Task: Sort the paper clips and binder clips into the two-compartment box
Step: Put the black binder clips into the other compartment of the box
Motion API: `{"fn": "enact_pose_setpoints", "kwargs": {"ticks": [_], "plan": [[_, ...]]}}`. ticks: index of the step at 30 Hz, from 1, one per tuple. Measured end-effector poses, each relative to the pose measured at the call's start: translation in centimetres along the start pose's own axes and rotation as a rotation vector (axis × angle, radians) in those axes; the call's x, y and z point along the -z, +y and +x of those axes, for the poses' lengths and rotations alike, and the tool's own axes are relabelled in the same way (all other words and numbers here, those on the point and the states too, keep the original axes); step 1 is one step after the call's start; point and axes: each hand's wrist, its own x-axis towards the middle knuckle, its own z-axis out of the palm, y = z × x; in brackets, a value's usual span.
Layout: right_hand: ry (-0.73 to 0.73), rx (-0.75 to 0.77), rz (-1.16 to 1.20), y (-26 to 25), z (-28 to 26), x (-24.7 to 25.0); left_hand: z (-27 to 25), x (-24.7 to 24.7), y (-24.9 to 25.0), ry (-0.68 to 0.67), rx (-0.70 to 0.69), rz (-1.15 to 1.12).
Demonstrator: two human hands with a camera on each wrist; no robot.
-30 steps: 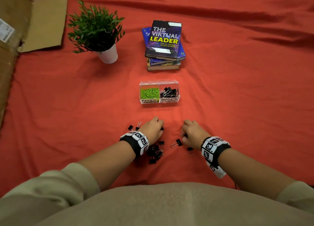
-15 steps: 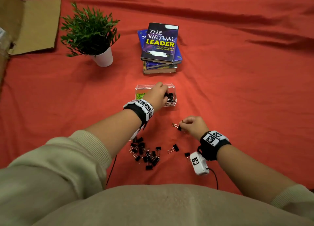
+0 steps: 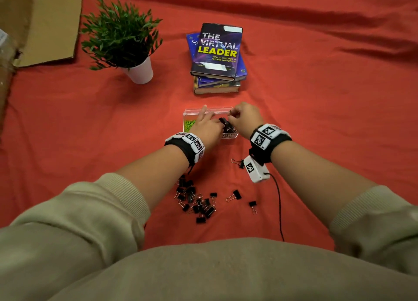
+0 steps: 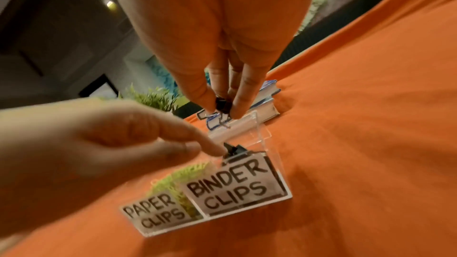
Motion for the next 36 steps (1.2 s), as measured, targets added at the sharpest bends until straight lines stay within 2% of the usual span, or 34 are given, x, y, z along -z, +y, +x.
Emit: {"fn": "enact_pose_setpoints", "kwargs": {"ticks": [3, 5, 8, 10, 13, 17, 21, 25, 28, 32, 36], "plan": [[-0.082, 0.045, -0.120, 0.0, 0.4, -0.8, -1.9, 0.6, 0.6, 0.097, 0.045, -0.107], [-0.076, 0.077, -0.140, 0.1, -0.1, -0.8, -3.7, 0.8, 0.9, 0.135, 0.059, -0.172], [-0.062, 0.134, -0.114, 0.9, -2.3, -0.7, -7.1, -0.1, 1.7, -0.005, -0.015, -0.295], [-0.167, 0.142, -0.177, 2.1, -4.4, -1.2, -9.3, -0.9, 2.4, -0.132, -0.083, -0.349], [-0.370, 0.147, -0.369, 4.4, -7.5, -2.7, -11.6, -2.2, 3.5, -0.284, -0.189, -0.316], [-0.397, 0.124, -0.358, 6.2, -9.6, -3.8, -12.4, -3.7, 3.9, -0.388, -0.257, -0.249], [-0.393, 0.096, -0.241, 6.6, -11.3, -3.4, -12.5, -4.4, 3.8, -0.410, -0.290, -0.156], [-0.499, 0.100, -0.249, 7.0, -14.4, -2.5, -12.5, -4.7, 4.0, -0.367, -0.229, -0.173], [-0.561, 0.114, -0.367, 8.1, -16.5, -2.7, -12.5, -4.4, 4.4, -0.313, -0.144, -0.357], [-0.524, 0.094, -0.379, 9.0, -17.7, -3.4, -12.0, -3.8, 6.3, -0.197, 0.006, -0.602], [-0.475, 0.064, -0.345, 9.4, -18.1, -3.9, -11.3, -4.6, 9.1, -0.209, 0.078, -0.554]]}}
